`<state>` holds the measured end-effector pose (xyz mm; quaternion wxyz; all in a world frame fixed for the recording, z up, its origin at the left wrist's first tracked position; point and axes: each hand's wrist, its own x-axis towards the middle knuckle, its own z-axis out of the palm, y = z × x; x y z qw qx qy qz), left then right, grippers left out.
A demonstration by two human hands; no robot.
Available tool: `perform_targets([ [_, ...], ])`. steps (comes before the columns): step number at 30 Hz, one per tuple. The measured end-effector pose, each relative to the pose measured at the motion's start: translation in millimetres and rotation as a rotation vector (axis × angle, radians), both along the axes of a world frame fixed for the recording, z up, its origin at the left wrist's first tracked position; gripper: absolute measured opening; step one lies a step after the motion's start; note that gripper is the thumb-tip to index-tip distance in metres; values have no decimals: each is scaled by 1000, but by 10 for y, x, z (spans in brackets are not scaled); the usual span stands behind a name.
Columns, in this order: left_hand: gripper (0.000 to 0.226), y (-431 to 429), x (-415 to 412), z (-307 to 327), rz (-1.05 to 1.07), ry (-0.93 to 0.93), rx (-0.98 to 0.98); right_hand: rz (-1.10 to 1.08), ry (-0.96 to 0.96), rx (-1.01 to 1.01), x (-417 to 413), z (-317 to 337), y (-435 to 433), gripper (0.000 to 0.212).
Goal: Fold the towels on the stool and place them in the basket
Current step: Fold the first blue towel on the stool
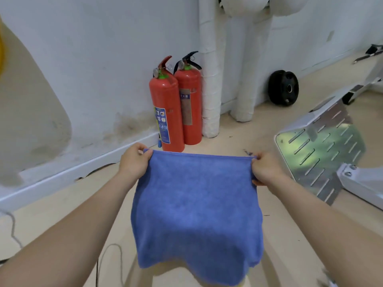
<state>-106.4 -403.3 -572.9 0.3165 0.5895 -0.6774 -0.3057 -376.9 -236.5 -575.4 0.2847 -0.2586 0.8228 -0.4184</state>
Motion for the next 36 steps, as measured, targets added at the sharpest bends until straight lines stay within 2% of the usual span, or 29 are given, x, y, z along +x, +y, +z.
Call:
perform_targets([
  [3,13,-27,-94,-133,2,-96,-59,7,217,28,-100,-187,-80,23],
  [5,14,-82,-116,-196,5,-122,-88,10,306,28,-120,-268,-119,22],
  [7,13,-138,-139,-219,2,-136,-103,20,473,84,-105,-312,-142,25],
  [10,17,-208,-159,-241,-12,-128,-159,-7,705,151,-21,-279,-139,28],
  [12,18,-224,-162,-227,-33,-67,-142,-40,742,170,2,-256,-143,27],
  [14,25,-198,-128,-156,-91,77,27,-59,673,157,-36,-291,-181,26],
  [16,40,-118,-21,-63,-204,239,290,-34,532,142,-108,-353,-205,27],
  [19,52,-7,241,44,-361,271,468,20,175,60,-149,-293,-142,37],
  [21,50,78,389,86,-389,264,517,28,-105,36,-129,-120,-26,38],
  [23,47,147,494,86,-376,271,532,66,-296,33,-110,29,120,30],
  [27,43,381,622,34,-316,292,494,212,-383,8,-56,108,525,28],
  [29,42,514,686,9,-286,306,465,218,-432,0,17,64,777,29],
  [31,54,615,766,12,-308,284,455,190,-519,-21,119,-50,1012,25],
  [34,89,731,883,8,-402,187,487,181,-638,0,345,-253,1307,17],
  [36,93,809,931,-56,-436,173,519,206,-666,21,485,-366,1440,16],
])
